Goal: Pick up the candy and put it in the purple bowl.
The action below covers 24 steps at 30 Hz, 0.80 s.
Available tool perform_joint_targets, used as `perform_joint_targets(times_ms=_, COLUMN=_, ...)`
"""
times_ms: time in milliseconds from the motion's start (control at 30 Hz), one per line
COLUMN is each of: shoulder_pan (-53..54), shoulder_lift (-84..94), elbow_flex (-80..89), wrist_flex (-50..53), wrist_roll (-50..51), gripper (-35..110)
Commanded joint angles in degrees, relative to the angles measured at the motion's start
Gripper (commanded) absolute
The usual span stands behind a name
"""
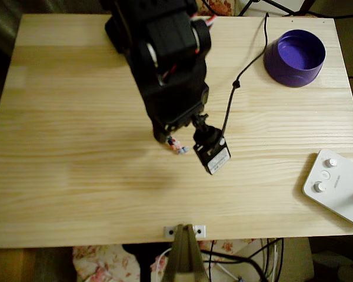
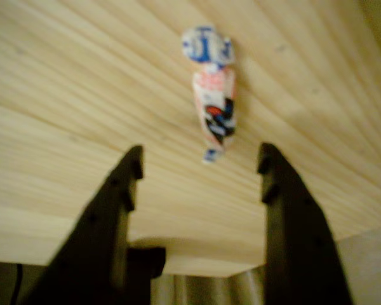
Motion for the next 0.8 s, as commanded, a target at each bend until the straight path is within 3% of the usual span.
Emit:
perform_joint_targets(times_ms=0, shoulder_pan=-0.3, shoulder_lift=1.4, elbow_flex=0.2, wrist_flex=-1.3, wrist_roll=-0.9, gripper=26)
perform_joint_targets(times_ms=767, shoulder_pan=0.5, shoulder_lift=-0.8, elbow_flex=5.5, wrist_flex=-7.7, wrist_roll=-2.4, gripper=26)
